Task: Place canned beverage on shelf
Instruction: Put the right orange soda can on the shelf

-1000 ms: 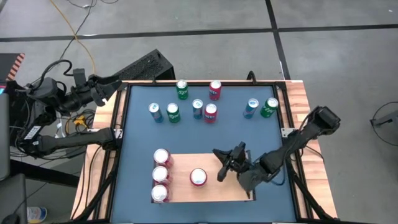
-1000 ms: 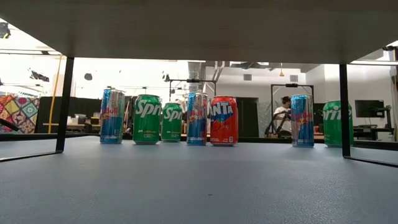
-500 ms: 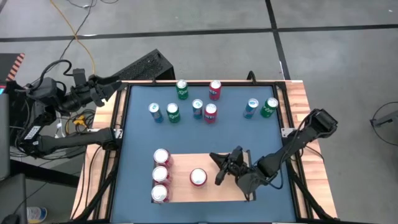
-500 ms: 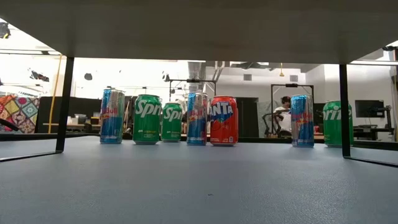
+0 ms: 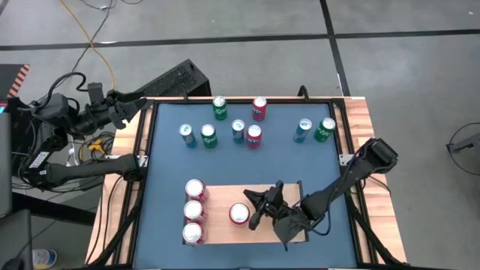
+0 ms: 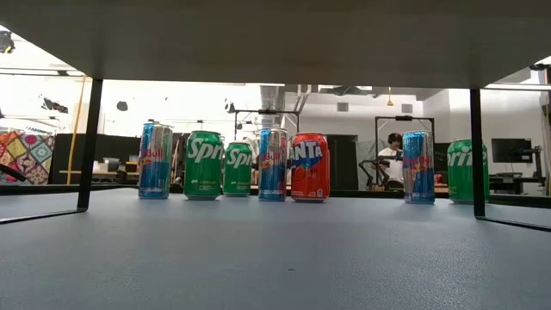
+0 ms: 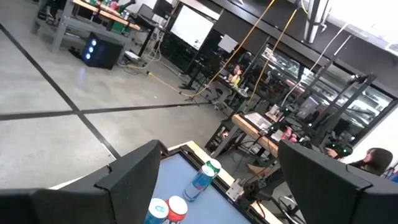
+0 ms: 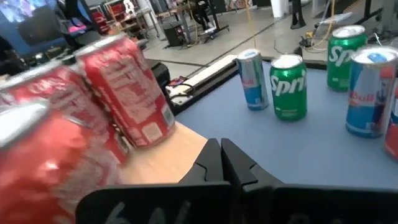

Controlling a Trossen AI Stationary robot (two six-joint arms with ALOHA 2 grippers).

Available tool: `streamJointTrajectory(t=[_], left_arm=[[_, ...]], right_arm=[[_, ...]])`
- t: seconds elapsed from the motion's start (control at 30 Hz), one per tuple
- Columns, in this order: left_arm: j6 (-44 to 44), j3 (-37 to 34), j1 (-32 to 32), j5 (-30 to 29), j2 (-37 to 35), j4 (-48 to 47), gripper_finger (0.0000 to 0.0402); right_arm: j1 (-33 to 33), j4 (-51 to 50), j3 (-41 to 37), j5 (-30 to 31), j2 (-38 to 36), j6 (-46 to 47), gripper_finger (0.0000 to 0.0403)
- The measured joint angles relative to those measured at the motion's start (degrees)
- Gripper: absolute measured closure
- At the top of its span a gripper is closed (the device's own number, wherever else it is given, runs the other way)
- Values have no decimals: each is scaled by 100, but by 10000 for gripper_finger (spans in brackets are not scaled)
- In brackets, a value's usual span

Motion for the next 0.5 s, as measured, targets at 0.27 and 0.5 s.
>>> streamJointTrajectory(t=[0.27,0.5], left_arm=[[2,0,0,0,0,6,93],[0,0,0,-1,0,4,93]], right_arm=[[-22,-178,-2,-286,4,174,403],[-43,-176,-2,-598,4,166,403]])
